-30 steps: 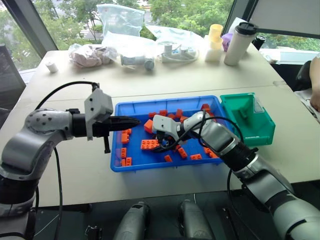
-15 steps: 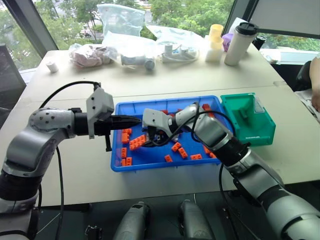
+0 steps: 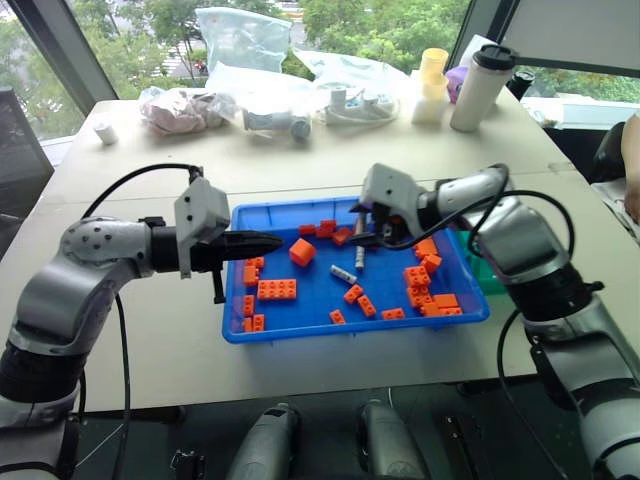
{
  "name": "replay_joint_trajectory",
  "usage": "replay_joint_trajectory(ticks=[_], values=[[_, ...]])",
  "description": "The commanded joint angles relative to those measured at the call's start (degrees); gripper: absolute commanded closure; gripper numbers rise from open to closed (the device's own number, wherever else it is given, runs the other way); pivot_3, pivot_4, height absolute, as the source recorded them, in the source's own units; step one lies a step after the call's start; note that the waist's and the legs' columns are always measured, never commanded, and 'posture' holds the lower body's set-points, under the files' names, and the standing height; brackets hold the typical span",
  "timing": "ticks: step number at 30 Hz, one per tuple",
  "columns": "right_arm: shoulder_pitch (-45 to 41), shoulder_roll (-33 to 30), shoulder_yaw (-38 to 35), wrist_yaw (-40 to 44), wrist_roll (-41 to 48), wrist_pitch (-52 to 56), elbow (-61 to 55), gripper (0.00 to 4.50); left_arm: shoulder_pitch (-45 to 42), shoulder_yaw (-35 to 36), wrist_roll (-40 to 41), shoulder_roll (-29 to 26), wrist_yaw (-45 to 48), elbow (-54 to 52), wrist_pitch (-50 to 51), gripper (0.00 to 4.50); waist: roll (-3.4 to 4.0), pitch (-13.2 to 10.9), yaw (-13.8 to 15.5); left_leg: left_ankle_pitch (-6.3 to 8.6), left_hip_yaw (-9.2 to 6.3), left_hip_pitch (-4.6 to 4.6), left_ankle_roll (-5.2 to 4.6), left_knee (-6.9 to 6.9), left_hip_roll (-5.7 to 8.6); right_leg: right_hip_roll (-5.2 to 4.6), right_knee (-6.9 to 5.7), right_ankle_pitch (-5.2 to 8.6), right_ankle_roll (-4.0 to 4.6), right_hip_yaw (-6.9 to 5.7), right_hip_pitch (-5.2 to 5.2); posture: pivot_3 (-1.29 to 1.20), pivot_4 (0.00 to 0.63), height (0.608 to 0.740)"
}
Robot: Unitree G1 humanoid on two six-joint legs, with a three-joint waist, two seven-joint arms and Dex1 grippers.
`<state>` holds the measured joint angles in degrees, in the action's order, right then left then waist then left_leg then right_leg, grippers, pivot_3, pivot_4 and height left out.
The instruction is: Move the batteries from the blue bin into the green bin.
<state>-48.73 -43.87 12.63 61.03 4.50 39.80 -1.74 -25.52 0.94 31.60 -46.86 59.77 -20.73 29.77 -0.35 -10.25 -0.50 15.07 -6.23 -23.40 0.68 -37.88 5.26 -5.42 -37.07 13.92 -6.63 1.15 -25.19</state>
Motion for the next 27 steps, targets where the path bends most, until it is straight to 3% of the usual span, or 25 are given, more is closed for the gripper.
replay_joint_trajectory(ticks=[1,7,12,13,17,22,27], values=[[1.85,-6.04,-8.25,-1.75,0.66,0.64,0.08,2.26,-1.53,-0.30,-0.80,0.67,0.44,0.13,-1.77,4.50,0.00,0.00,-0.09,0.00,0.00,0.01,-0.01,0.01,-0.01,0.01,0.00,0.00,0.00,0.00,0.00,0.00,0.150,0.740],[10.21,-15.20,-14.42,-4.35,-1.24,-1.81,5.24,2.26,-3.66,-2.18,-2.22,2.22,1.81,2.75,-3.50,4.50,0.00,0.00,-0.11,0.01,0.08,0.02,-0.02,0.05,-0.04,0.00,0.01,0.00,0.00,0.04,0.00,0.00,0.150,0.740],[15.60,-16.85,-16.58,-5.85,-0.39,-2.82,7.88,2.26,-4.43,-2.51,-2.80,2.76,2.74,3.90,-4.12,4.50,0.01,0.00,-0.33,0.01,0.15,0.02,-0.04,0.03,-0.05,-0.01,0.01,0.00,0.00,0.09,0.00,0.00,0.150,0.740],[15.93,-16.65,-16.99,-5.95,0.01,-2.81,7.82,1.46,-4.52,-2.51,-2.87,2.79,2.87,4.03,-4.16,4.50,0.04,-0.01,-0.41,0.01,0.15,0.02,-0.04,0.04,-0.06,0.00,0.01,0.00,0.00,0.10,0.00,0.00,0.150,0.740],[16.19,-16.58,-18.20,-5.97,1.75,-1.74,6.26,0.08,-4.81,-2.41,-3.08,2.81,3.21,4.31,-4.16,4.50,0.07,-0.02,-0.29,0.01,0.16,0.03,-0.03,0.05,-0.06,0.02,0.00,0.00,0.00,0.13,-0.02,0.00,0.150,0.740],[12.42,-14.67,-17.94,-5.51,5.63,0.98,-0.56,0.08,-4.86,-2.15,-3.20,2.69,3.35,4.17,-3.90,4.50,0.07,-0.02,-0.20,0.01,0.16,0.03,-0.03,0.03,-0.05,0.01,0.01,0.00,0.00,0.12,0.00,0.00,0.150,0.740],[9.51,-8.08,-12.99,-2.51,13.53,6.66,-11.29,0.08,-5.12,-2.05,-3.34,2.77,3.43,4.10,-3.66,4.50,0.07,-0.02,-0.30,0.01,0.12,0.03,-0.03,0.04,-0.09,0.04,0.01,0.00,0.00,0.11,0.00,0.00,0.150,0.740]])
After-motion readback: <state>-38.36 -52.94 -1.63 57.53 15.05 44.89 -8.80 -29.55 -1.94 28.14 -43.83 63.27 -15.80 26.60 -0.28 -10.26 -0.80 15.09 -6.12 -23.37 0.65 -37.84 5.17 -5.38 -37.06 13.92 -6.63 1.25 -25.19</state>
